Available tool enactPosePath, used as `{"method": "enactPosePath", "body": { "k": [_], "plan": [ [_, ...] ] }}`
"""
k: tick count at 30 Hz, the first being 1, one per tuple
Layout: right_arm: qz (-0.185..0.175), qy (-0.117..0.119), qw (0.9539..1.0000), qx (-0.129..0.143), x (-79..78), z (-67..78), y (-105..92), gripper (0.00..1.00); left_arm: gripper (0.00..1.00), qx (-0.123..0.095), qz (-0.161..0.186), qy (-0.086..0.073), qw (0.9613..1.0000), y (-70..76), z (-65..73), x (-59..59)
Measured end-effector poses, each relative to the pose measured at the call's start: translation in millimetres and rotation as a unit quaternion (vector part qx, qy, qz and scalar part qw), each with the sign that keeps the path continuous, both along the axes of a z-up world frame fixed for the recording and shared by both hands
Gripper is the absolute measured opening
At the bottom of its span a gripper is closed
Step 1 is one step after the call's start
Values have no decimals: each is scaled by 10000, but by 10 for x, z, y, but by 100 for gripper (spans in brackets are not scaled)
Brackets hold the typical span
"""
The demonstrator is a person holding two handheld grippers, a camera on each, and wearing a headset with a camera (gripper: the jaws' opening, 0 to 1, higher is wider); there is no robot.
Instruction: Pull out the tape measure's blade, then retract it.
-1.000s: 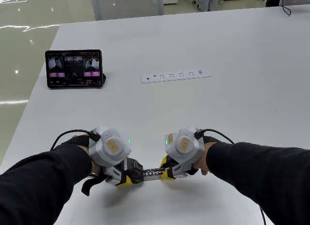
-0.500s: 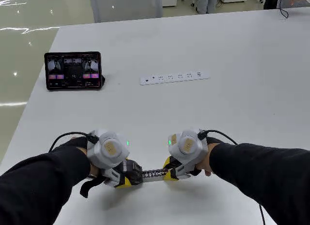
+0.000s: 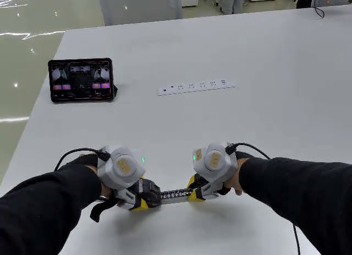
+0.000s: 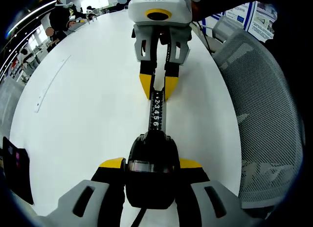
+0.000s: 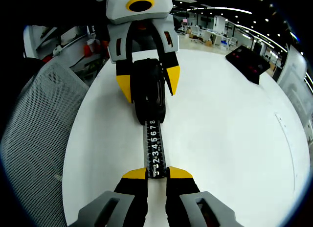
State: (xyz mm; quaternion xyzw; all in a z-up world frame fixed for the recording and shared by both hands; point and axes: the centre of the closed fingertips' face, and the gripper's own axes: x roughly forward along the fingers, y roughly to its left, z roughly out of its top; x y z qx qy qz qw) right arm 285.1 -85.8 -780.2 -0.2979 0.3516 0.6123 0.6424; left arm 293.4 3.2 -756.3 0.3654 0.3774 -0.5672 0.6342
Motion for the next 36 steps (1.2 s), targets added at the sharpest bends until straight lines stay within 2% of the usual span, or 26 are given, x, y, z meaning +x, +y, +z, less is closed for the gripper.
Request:
{"method": "enactPosePath", "body": {
  "k": [36],
  "plan": [
    [-67,-33,9998,-190,-1,-13,-313,9,35,16,-23,-52,10000,-6,-2,-2]
  ]
}}
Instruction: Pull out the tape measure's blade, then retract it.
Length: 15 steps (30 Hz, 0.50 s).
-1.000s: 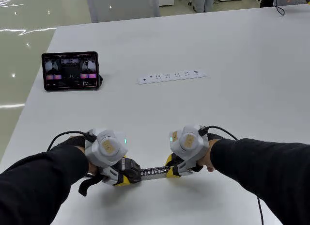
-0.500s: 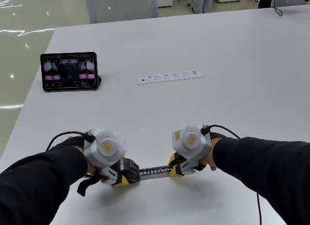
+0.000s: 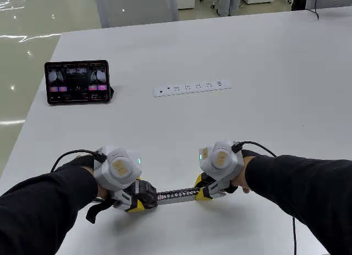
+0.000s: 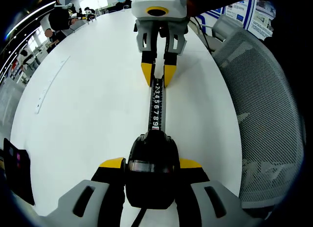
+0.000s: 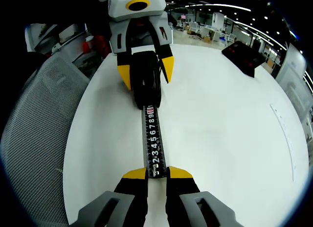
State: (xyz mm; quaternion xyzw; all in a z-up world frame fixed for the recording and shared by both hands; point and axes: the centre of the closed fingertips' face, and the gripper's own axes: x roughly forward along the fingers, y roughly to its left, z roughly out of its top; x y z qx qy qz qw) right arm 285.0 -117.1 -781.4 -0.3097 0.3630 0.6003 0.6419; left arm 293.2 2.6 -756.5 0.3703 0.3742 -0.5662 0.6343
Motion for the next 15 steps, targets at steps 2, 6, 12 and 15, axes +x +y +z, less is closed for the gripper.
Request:
{"method": "enactPosePath", "body": {
  "k": [2,6,12,15],
  "plan": [
    [-11,-1,10000,-10,-2,-1,-23,9,35,0,-2,-5,10000,-1,0,-1],
    [-30,3,10000,-31,-8,-1,-77,9,35,1,-5,-7,10000,-3,-1,-5],
    [-63,13,10000,-41,-13,4,-128,9,35,-3,-5,-10,10000,-3,-1,-8],
    [-70,19,10000,-42,-18,7,-151,9,35,-7,-2,-4,10000,-1,-2,-5]
  ]
}}
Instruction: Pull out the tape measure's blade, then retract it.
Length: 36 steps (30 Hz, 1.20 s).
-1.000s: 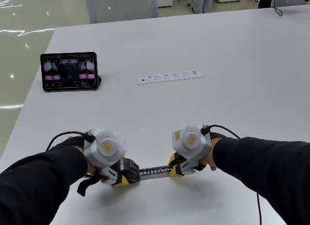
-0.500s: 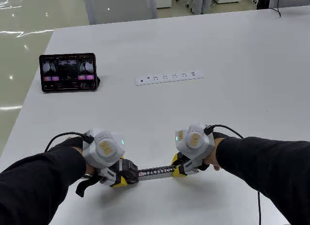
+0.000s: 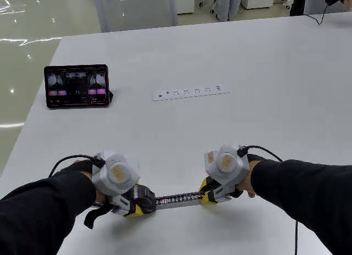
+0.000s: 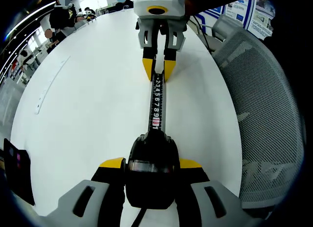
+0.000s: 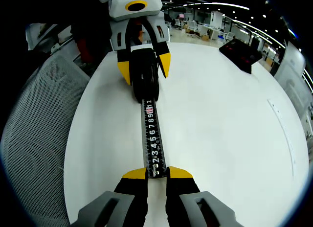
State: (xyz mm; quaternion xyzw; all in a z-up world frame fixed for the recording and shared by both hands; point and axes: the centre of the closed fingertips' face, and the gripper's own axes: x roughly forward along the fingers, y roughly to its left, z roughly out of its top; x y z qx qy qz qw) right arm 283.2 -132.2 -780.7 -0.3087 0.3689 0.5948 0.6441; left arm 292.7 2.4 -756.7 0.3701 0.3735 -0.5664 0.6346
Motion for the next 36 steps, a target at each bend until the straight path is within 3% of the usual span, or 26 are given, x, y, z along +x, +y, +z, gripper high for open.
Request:
{"method": "enactPosePath", "body": {
  "k": [9,36],
  "plan": [
    [-31,28,10000,23,-11,4,-90,9,35,-36,8,48,10000,-4,-3,6],
    [-166,101,9998,12,-49,-10,-317,9,35,34,-88,-4,10000,-1,-3,-6]
  ]
}}
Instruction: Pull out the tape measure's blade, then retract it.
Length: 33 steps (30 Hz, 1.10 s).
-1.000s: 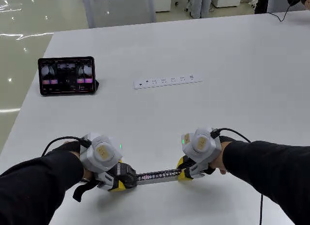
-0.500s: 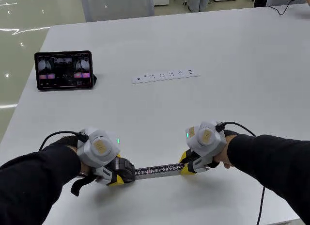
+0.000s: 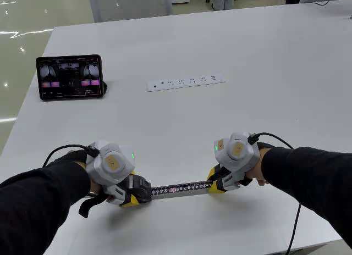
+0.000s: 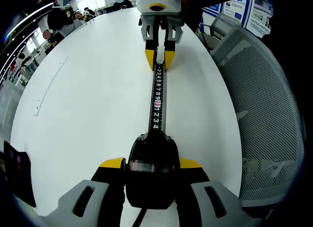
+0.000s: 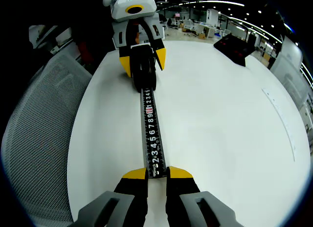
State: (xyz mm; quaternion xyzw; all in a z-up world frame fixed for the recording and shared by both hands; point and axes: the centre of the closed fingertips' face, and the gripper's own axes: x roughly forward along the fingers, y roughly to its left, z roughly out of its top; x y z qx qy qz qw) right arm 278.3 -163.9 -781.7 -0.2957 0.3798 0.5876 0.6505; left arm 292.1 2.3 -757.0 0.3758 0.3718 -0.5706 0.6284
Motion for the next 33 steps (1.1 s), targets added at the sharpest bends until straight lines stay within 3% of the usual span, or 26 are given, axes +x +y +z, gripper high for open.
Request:
{"method": "enactPosePath", "body": {
  "k": [33],
  "plan": [
    [-30,-2,9999,-110,-4,28,-208,9,35,-23,14,-39,10000,-3,3,-3]
  ]
}}
